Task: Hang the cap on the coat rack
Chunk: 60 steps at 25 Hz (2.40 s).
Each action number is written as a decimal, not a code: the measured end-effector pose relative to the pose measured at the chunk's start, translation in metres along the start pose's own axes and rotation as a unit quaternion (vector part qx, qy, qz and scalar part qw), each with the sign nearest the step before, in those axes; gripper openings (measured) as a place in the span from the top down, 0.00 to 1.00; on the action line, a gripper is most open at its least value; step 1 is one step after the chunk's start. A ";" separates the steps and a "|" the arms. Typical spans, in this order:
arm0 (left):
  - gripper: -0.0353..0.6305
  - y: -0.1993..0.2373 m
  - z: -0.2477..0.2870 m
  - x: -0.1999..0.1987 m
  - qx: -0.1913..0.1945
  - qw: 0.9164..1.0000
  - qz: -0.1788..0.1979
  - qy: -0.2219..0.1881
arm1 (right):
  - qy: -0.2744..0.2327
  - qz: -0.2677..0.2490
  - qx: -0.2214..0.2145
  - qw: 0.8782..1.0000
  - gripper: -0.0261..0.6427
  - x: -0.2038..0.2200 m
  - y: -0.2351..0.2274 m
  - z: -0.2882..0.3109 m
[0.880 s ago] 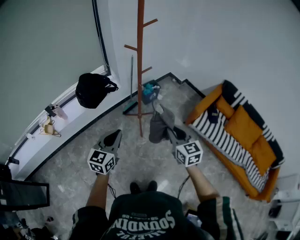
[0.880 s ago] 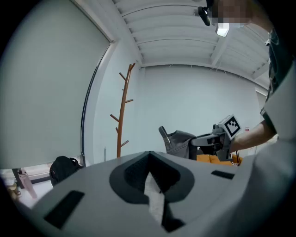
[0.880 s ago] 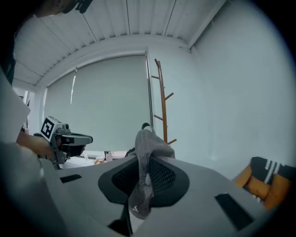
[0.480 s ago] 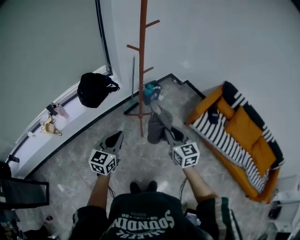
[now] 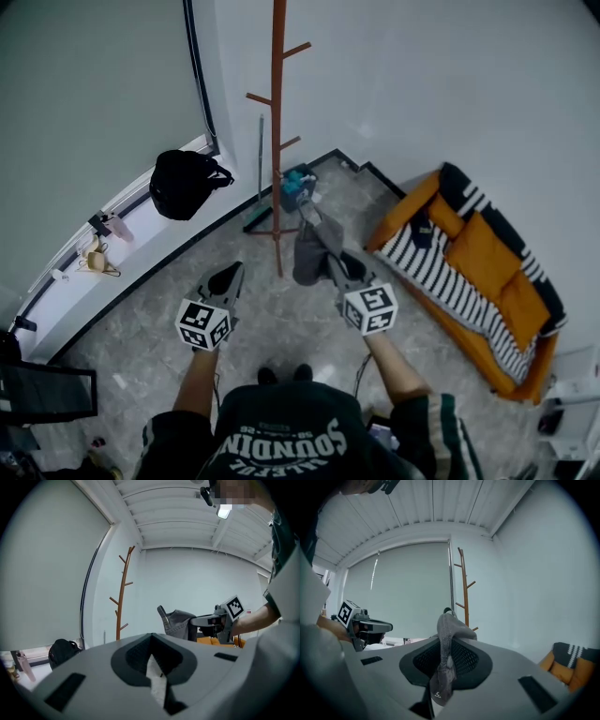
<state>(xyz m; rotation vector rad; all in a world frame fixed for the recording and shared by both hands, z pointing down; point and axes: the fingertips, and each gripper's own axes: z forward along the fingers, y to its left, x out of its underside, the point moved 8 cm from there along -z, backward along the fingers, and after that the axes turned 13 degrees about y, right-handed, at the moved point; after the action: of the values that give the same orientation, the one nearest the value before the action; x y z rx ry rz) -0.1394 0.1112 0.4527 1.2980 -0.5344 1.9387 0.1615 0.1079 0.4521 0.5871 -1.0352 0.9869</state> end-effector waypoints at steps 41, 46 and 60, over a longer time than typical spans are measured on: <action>0.95 0.017 0.080 -0.011 -0.011 1.000 -0.026 0.008 | 0.012 -0.019 -0.051 0.998 0.89 -0.008 -0.038 0.058; 0.95 0.055 0.106 -0.021 -0.004 0.999 -0.031 0.011 | 0.020 -0.015 -0.047 0.999 0.89 -0.023 -0.045 0.096; 0.95 0.161 0.155 -0.060 0.030 0.999 -0.017 0.015 | 0.024 0.007 -0.009 1.000 0.89 -0.073 -0.058 0.185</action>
<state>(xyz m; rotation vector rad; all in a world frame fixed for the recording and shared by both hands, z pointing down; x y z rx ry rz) -0.1540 -0.1190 0.4689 1.3054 -0.4395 1.9558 0.1206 -0.0946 0.4660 0.5388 -1.0050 0.9978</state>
